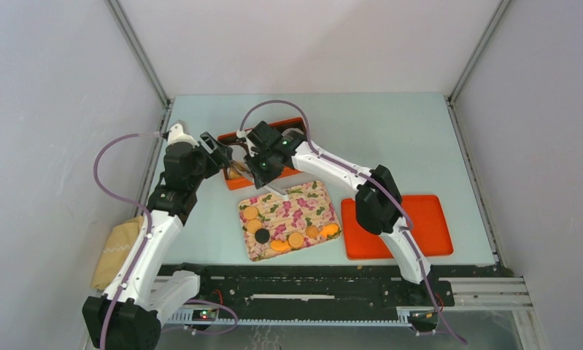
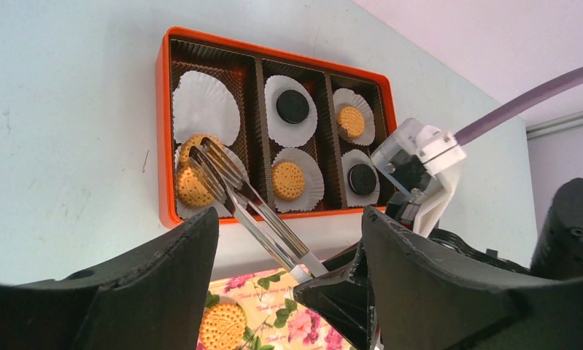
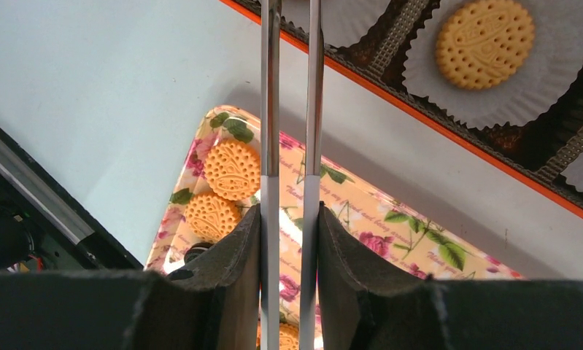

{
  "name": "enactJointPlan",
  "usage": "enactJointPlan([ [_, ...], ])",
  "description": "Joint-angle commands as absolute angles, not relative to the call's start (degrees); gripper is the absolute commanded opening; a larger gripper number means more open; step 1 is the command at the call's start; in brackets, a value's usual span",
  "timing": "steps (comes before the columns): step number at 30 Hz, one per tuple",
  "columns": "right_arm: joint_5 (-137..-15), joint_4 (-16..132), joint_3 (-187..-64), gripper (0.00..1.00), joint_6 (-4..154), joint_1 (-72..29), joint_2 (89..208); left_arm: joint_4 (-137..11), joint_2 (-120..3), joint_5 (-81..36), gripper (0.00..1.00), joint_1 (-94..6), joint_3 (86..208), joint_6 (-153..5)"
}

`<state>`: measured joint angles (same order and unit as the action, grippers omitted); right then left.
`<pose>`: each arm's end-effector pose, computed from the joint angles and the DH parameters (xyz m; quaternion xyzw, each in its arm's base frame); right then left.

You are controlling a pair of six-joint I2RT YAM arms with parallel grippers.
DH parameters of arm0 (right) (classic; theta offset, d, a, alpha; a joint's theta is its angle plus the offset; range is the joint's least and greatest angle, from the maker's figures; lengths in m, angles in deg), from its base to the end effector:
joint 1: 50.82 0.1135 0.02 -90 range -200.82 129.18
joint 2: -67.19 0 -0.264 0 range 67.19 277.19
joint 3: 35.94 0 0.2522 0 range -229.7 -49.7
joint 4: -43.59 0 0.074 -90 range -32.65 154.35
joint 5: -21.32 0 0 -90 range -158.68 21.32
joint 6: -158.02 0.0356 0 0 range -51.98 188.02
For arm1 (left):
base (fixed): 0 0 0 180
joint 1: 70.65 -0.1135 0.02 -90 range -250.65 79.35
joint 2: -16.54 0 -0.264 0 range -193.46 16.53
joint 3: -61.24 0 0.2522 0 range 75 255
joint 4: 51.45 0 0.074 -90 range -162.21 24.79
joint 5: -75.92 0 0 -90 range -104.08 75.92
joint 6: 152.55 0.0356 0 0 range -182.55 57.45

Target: Pack the cookies

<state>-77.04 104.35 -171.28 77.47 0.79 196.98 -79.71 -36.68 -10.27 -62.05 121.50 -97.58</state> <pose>0.3079 0.3969 0.2510 -0.3626 0.8802 0.2114 0.2215 0.2123 -0.0297 0.3162 -0.2068 0.7986 -0.1843 0.5343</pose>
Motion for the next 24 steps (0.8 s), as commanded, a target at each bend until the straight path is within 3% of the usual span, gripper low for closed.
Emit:
enactJointPlan([
  [1, -77.65, 106.28, -175.49, 0.00, 78.09, 1.06, 197.97, -79.63, -36.20, -10.57, 0.77, -62.30, 120.89, -97.02],
  [16, -78.06, 111.17, -190.56, 0.00, 81.83, -1.29, 205.84, -80.24, -35.80, -10.72, 0.77, -62.30, 120.49, -96.76],
  [24, -66.25, 96.99, -171.09, 0.00, 80.23, -1.39, 190.89, -80.31, -34.72, -10.36, 0.77, -62.30, 120.83, -96.69],
])
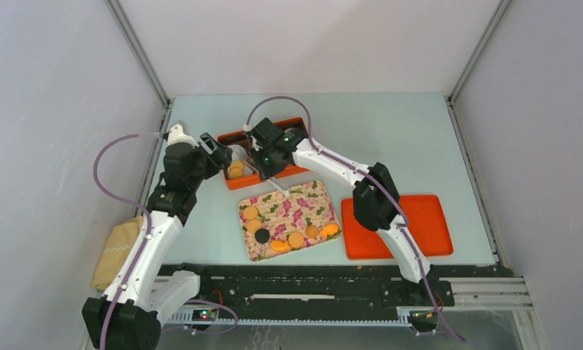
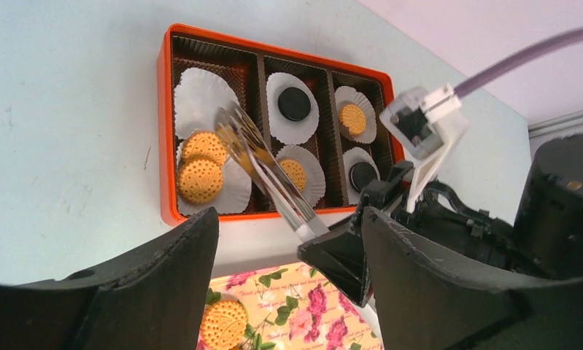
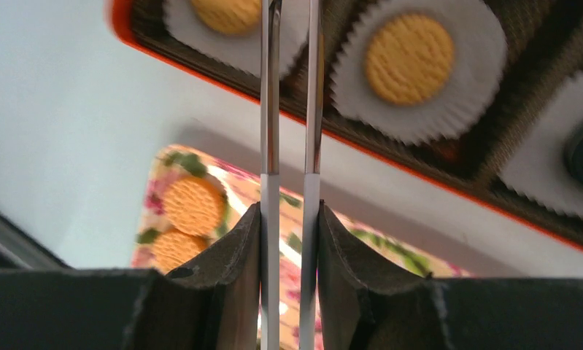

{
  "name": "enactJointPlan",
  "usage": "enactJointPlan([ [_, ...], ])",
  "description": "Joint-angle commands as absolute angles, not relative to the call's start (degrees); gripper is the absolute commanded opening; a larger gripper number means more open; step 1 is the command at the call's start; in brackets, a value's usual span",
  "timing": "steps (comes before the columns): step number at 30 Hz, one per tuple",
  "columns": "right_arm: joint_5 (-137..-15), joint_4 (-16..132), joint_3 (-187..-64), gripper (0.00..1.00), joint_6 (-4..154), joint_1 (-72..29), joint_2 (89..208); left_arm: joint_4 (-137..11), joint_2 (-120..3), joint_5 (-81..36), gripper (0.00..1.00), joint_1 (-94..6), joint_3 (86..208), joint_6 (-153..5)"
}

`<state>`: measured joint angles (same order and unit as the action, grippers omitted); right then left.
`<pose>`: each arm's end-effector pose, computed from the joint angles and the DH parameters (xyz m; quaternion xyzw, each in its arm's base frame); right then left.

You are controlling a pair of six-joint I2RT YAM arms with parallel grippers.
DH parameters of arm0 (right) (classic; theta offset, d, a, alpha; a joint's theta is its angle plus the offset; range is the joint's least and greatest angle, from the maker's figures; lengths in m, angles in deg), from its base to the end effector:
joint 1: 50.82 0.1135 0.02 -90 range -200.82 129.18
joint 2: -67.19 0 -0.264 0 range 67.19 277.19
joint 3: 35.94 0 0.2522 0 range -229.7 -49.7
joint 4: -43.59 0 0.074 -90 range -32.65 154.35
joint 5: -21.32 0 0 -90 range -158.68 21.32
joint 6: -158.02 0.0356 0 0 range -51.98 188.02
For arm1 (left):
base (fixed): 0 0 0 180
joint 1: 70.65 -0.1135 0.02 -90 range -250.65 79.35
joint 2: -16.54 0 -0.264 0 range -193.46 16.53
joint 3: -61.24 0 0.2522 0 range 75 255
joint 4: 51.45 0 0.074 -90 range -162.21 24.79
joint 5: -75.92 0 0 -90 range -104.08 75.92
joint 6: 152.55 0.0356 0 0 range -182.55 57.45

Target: Pack the cookies

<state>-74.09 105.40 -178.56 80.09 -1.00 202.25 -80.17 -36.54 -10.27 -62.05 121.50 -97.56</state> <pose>0.3335 0.4001 0.2443 -0.3213 0.8949 0.1962 0.2399 0.2115 -0.0296 0.3159 -0.2070 0.8002 -0.1833 0.5322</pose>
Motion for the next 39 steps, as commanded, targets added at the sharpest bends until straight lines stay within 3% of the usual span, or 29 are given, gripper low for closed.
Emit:
enactJointPlan([
  [1, -64.05, 95.49, -168.92, 0.00, 80.23, -1.67, 188.57, -80.37, -34.63, -10.26, 0.77, -62.30, 120.87, -96.73],
  [9, -54.51, 90.30, -150.51, 0.00, 81.82, -8.19, 169.79, -80.48, -34.69, -10.07, 0.76, -62.30, 121.22, -97.80],
  [14, -50.61, 90.34, -143.60, 0.00, 82.80, -12.66, 163.91, -79.83, -35.58, -10.78, 0.75, -62.30, 121.37, -98.77],
  [18, -47.84, 93.35, -140.33, 0.00, 84.63, -17.47, 164.83, -77.48, -38.70, -12.41, 0.75, -62.30, 120.74, -100.08],
  [28, -55.75, 89.47, -134.79, 0.00, 85.13, -29.78, 171.81, -76.91, -45.39, -11.98, 0.72, -59.09, 123.12, -99.38],
  [39, -61.87, 92.65, -137.50, 0.00, 87.02, -32.89, 182.25, -78.66, -46.71, -11.12, 0.72, -58.83, 124.24, -99.16],
])
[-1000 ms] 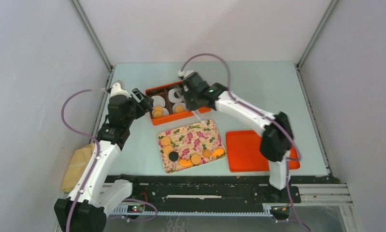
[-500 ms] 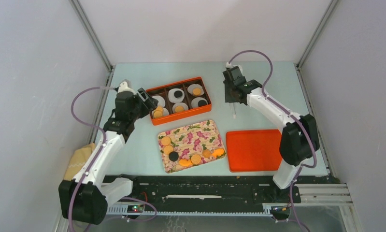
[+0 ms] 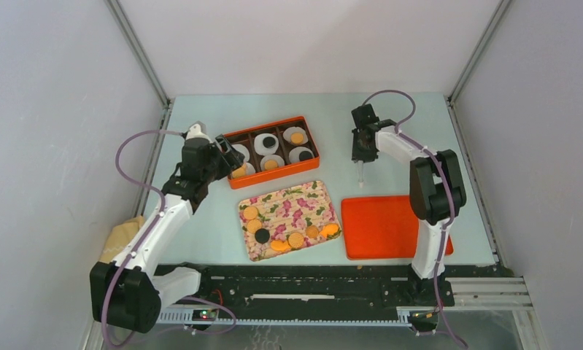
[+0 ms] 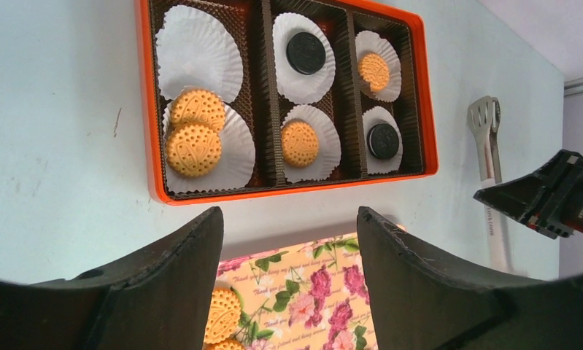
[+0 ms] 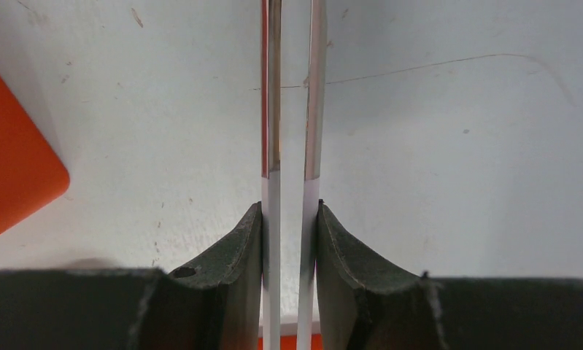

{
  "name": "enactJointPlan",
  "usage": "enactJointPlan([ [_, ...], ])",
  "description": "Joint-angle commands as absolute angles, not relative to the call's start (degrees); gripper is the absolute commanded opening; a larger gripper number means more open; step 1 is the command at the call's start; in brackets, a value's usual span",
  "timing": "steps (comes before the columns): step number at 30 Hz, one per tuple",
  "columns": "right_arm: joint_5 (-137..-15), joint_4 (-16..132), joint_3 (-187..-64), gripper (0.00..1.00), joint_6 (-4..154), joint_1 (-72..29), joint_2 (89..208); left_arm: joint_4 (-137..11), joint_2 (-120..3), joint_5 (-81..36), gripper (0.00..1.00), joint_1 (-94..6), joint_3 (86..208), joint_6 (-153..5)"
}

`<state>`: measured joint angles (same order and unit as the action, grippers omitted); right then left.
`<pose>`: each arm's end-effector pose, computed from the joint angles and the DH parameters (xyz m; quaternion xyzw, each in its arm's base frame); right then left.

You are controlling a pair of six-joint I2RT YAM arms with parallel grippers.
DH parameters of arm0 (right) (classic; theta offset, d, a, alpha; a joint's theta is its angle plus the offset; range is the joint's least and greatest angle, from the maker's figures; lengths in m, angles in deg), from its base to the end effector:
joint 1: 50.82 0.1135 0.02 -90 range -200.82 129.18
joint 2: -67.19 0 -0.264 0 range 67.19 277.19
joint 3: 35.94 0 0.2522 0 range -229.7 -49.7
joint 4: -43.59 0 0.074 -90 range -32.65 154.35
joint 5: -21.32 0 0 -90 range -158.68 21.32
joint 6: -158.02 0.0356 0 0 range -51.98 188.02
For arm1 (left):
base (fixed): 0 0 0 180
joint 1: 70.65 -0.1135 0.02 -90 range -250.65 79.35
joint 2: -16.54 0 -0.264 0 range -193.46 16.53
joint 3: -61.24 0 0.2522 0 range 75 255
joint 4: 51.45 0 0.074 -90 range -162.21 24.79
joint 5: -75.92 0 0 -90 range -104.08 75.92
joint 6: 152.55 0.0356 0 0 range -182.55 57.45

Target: Pack the cookies

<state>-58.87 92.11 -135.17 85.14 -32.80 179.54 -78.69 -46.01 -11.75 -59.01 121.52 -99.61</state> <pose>0.3992 0.1235 0.2044 0.0134 0.9661 -0.0054 0.2577 0.2409 -0.0481 0.2838 -0.2000 0.8403 -0.1916 0.4660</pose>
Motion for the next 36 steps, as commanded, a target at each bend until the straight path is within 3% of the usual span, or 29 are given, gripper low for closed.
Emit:
enactJointPlan([
  [1, -62.16, 92.75, -137.50, 0.00, 87.12, -32.88, 182.68, -78.66, -46.81, -11.24, 0.72, -58.78, 124.30, -99.06],
  [9, -63.54, 93.95, -136.53, 0.00, 88.15, -32.91, 183.63, -78.57, -49.04, -10.98, 0.73, -58.73, 124.70, -98.43],
  [13, -62.28, 91.45, -134.09, 0.00, 87.09, -30.95, 177.64, -79.47, -52.17, -10.05, 0.73, -58.83, 125.88, -99.25],
  [21, -59.91, 97.98, -144.06, 0.01, 82.03, -18.73, 169.34, -79.63, -53.04, -9.95, 0.74, -58.95, 127.17, -99.96],
  [28, -67.92, 99.76, -152.57, 0.04, 80.60, -8.67, 171.35, -85.27, -48.95, -6.08, 0.78, -61.60, 130.36, -102.69],
  [36, -69.69, 104.19, -164.94, 0.28, 80.17, -3.34, 180.64, -88.91, -43.83, -7.39, 0.81, -64.90, 136.76, -101.41],
])
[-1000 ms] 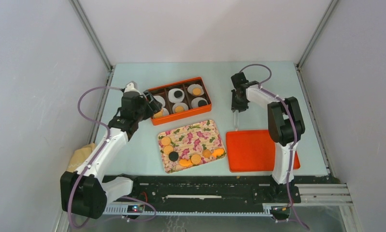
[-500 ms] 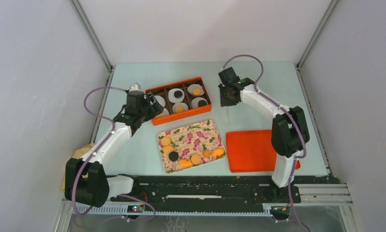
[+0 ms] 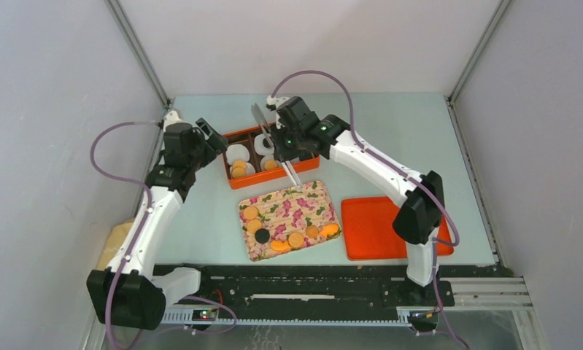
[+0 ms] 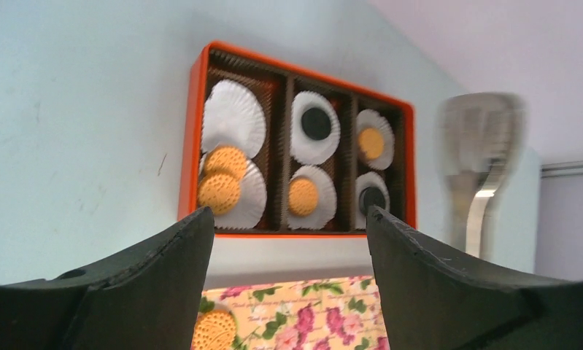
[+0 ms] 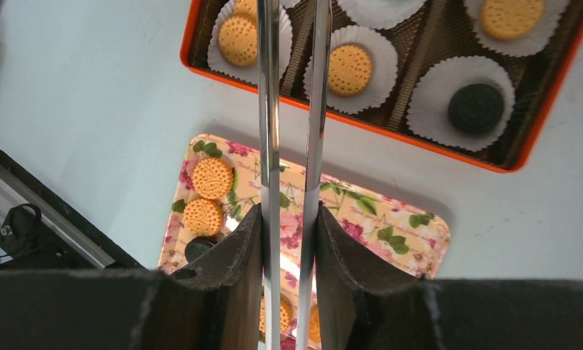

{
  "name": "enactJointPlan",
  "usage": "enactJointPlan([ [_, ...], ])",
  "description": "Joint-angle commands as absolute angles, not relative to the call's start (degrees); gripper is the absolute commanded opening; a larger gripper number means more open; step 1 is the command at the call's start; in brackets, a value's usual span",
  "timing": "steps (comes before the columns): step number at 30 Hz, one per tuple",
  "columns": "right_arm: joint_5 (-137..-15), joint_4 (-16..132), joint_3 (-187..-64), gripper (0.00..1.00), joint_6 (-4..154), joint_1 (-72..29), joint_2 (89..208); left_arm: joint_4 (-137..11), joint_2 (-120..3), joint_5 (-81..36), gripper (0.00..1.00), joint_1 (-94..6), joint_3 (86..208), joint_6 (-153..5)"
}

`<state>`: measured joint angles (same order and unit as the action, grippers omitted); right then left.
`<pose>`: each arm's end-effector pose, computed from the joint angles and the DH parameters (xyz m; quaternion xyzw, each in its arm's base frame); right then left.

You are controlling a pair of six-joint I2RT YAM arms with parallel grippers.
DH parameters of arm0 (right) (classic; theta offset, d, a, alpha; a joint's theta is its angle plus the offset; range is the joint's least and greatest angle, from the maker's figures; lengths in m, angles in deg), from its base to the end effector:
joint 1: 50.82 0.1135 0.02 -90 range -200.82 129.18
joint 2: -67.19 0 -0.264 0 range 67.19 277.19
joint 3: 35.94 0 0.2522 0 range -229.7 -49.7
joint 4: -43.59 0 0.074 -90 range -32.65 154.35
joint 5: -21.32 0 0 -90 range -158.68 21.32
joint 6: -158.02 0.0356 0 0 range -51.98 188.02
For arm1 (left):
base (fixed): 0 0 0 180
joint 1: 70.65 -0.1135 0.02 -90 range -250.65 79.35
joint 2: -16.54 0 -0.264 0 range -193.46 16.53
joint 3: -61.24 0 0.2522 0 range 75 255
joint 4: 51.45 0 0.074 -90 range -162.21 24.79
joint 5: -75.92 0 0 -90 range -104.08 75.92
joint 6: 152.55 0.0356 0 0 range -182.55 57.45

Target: Pack the cookies

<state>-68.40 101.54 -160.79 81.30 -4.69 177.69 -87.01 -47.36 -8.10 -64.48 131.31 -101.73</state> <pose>0.3024 0.3143 0.3477 -0.2590 0.8819 0.1933 0.3433 0.2489 -0.0232 0.3240 -0.2702 0.8192 -0.1527 0.4823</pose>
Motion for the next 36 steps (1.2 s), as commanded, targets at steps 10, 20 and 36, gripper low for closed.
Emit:
enactJointPlan([
  [10, -69.53, 108.11, -171.60, 0.48, 79.53, -1.29, 184.69, -88.06, -39.64, -7.99, 0.82, -65.29, 134.90, -98.93],
  [20, -71.52, 111.22, -177.91, 0.48, 79.46, 0.47, 188.80, -86.46, -38.38, -9.73, 0.82, -65.46, 132.60, -98.74],
  [36, -74.78, 111.64, -182.13, 0.56, 81.55, 0.21, 197.66, -84.84, -38.05, -11.27, 0.82, -66.38, 130.74, -98.46],
])
